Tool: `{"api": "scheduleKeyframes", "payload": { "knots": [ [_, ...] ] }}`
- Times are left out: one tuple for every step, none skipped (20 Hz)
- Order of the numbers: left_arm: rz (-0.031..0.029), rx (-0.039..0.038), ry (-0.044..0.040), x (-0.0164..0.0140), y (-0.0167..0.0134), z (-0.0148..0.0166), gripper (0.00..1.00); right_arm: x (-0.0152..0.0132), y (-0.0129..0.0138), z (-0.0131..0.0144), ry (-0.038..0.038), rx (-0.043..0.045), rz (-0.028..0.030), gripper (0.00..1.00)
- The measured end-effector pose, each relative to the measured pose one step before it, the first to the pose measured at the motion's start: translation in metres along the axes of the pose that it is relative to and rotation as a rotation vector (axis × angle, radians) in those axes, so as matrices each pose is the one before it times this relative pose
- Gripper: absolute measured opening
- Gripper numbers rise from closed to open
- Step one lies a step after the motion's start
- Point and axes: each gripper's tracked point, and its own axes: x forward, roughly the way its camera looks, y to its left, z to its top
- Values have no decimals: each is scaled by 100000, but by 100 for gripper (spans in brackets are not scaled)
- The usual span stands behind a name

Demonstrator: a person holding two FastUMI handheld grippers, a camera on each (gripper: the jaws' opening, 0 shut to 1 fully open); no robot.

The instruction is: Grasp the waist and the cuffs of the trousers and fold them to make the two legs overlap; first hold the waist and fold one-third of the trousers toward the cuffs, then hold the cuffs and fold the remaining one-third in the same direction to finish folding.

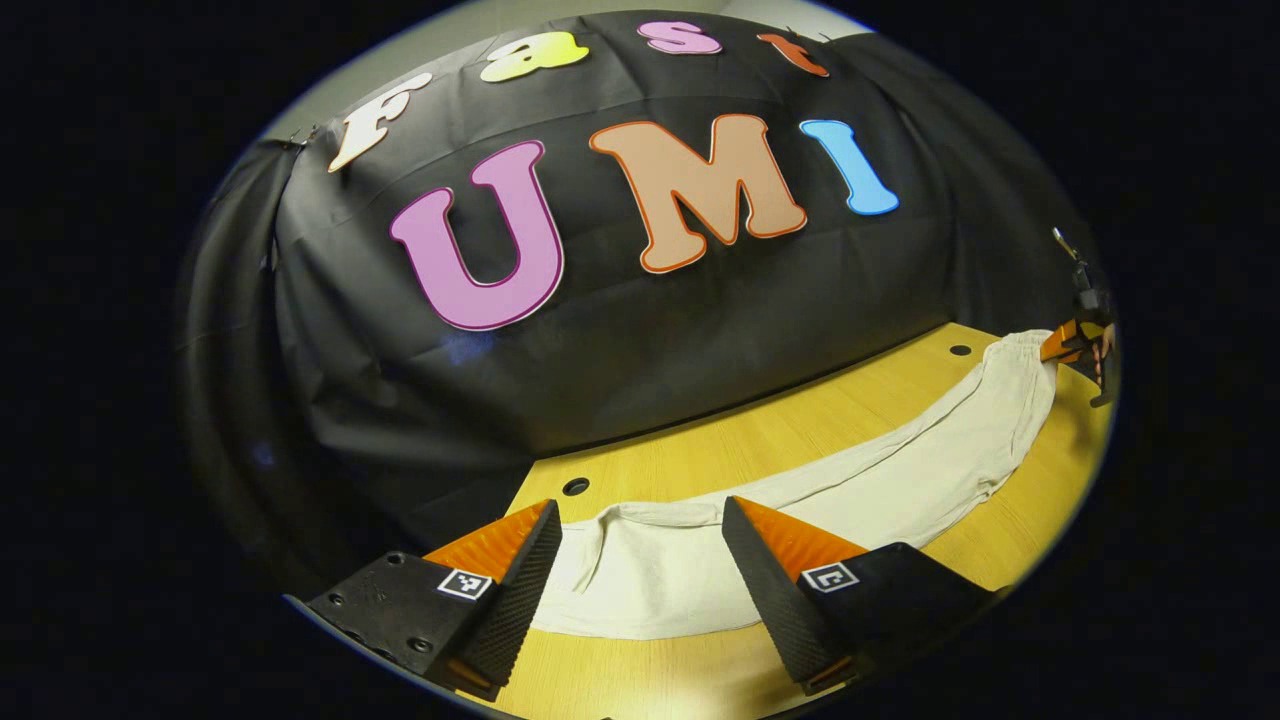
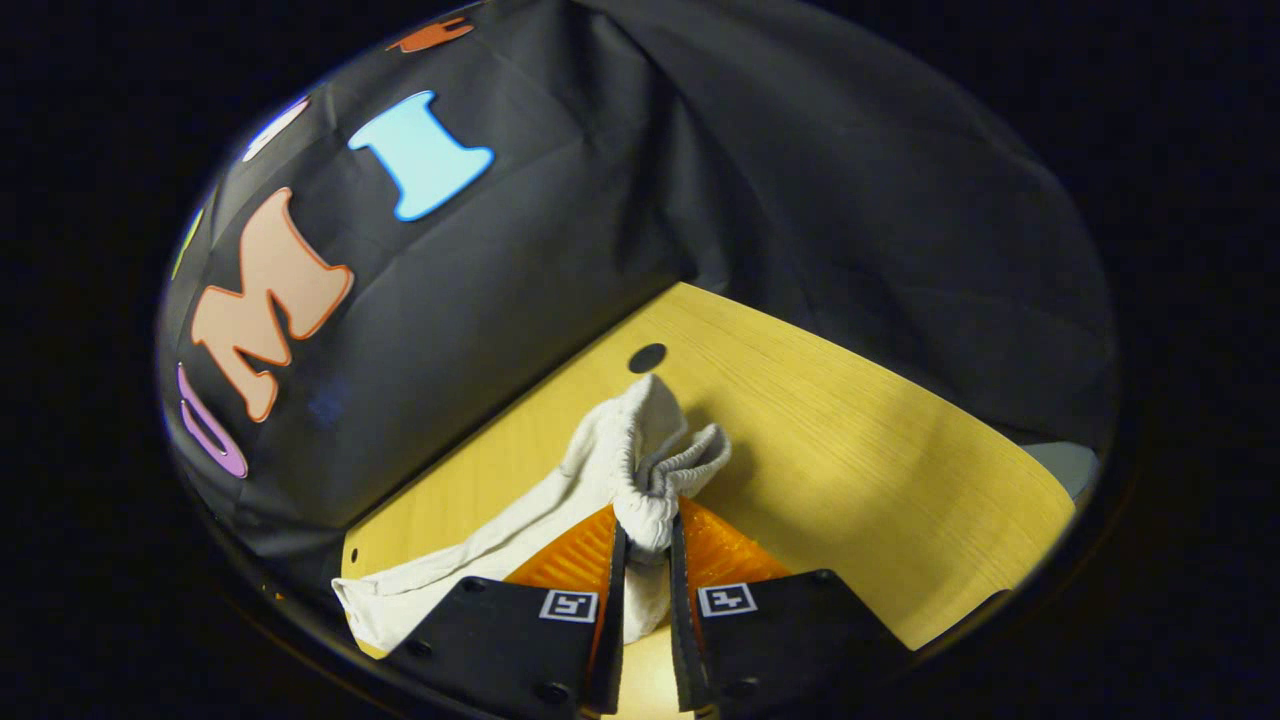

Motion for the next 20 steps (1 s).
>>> {"api": "scheduleKeyframes", "payload": {
  "knots": [
    [-99,-1339,230,105,348,-255,96,-98,883,325,-1280,-1031,2470,22],
    [122,-962,350,12,469,-241,96,-270,1030,-182,-80,-506,3321,22],
    [1,-532,231,10,377,-246,96,1,896,148,-588,-1254,2580,22],
    [102,-200,180,53,474,-269,96,-195,489,-12,-654,-2302,1940,22],
    [64,-286,62,-49,481,-199,96,-136,835,-55,-152,-2411,1968,22],
    [93,-474,99,18,536,-283,96,-101,761,-117,-163,-2134,2025,23],
    [309,-534,183,-21,570,-270,96,-56,550,-144,578,-1632,2266,23],
    [385,-669,483,-50,554,-436,96,-103,912,-114,317,-1502,1910,23],
    [292,-796,254,-82,534,-303,96,13,765,-18,321,-1054,1765,23],
    [440,-774,292,-113,542,-383,96,8,690,-207,484,-776,1968,23],
    [337,-670,492,-76,547,-368,96,104,494,-150,377,-532,1782,23],
    [390,-431,519,-88,514,-429,96,-67,651,-154,148,-925,1497,23],
    [300,-206,582,-141,493,-356,96,8,782,-92,186,-1034,1564,23],
    [211,-73,540,-173,618,-397,96,-191,-82,-189,166,-464,1647,23],
    [420,-13,245,-160,586,-260,96,6,120,285,455,103,1964,22],
    [558,91,162,-225,661,-253,96,-21,46,21,1,295,1589,22],
    [731,120,290,-135,656,-229,96,36,22,-191,773,1,1739,22],
    [634,-78,200,-140,669,-352,96,82,-8,-131,657,-234,1261,22],
    [388,-273,576,-127,621,-307,96,-8,2,-141,1143,-567,1355,22],
    [441,-213,616,-142,575,-379,96,47,-22,-24,926,-1112,887,22]
  ]
}}
